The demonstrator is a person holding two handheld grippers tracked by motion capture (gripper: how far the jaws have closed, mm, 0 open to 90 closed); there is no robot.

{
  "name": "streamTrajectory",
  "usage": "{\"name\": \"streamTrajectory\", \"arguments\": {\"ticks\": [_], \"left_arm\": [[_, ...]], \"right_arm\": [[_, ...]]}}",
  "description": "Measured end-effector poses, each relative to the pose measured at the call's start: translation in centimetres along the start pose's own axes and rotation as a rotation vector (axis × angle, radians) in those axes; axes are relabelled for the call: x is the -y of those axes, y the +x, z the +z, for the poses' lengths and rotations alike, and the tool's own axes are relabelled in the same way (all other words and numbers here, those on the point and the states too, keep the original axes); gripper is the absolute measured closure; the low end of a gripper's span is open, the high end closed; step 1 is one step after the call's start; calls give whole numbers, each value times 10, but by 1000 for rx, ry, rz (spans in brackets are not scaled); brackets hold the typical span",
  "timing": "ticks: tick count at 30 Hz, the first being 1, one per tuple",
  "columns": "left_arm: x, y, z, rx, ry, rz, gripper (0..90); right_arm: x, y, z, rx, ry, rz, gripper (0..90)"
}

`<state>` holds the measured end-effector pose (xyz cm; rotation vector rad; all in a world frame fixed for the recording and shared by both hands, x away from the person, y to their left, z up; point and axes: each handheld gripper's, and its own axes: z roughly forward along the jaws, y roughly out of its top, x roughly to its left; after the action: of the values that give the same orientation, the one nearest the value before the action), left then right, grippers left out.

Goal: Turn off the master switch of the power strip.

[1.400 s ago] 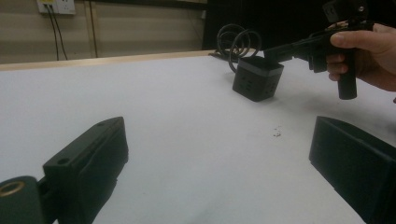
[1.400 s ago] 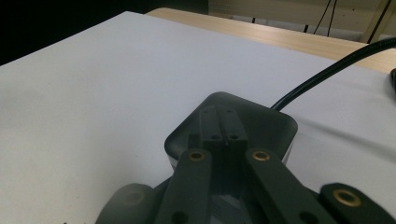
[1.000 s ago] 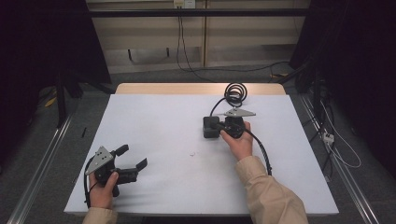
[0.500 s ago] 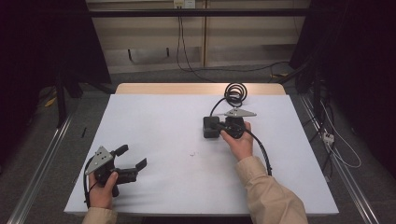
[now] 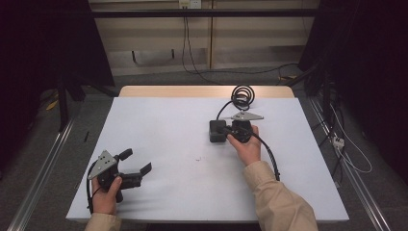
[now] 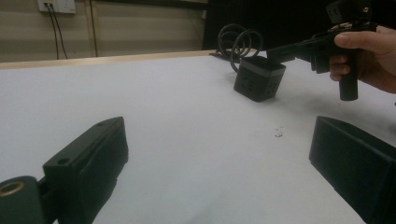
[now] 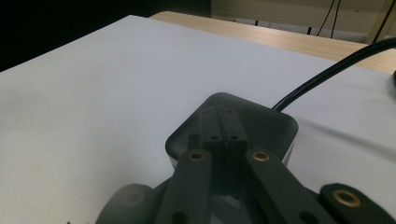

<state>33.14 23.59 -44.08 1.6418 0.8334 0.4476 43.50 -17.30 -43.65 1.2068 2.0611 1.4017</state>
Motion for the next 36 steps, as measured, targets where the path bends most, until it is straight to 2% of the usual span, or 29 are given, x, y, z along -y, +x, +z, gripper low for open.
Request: {"name": "streamTrajectory", "arguments": {"ticks": [10,14,16,19,25,27,31,36], "left_arm": [[0,0,-1,-3,-1,-2,44],[0,1,-1,-6,-3,-4,43],[0,1,0,-6,-3,3,43],[0,0,0,-2,0,6,44],[0,0,-2,-4,-3,-3,43],[0,0,-2,-3,-3,2,44],[0,0,-1,-4,-3,1,44],[0,0,-1,-4,-3,2,43]], "right_arm": [[-1,1,-3,16,-12,9,900],[-1,-1,-4,-9,-8,30,884],[-1,0,-6,-21,-6,37,789],[-2,2,-7,-12,9,-2,704],[-3,3,-11,-35,42,-15,555],[-3,4,-13,-27,53,-27,504],[-5,3,-19,-18,53,-14,383],[-6,3,-28,-15,31,-8,311]]}}
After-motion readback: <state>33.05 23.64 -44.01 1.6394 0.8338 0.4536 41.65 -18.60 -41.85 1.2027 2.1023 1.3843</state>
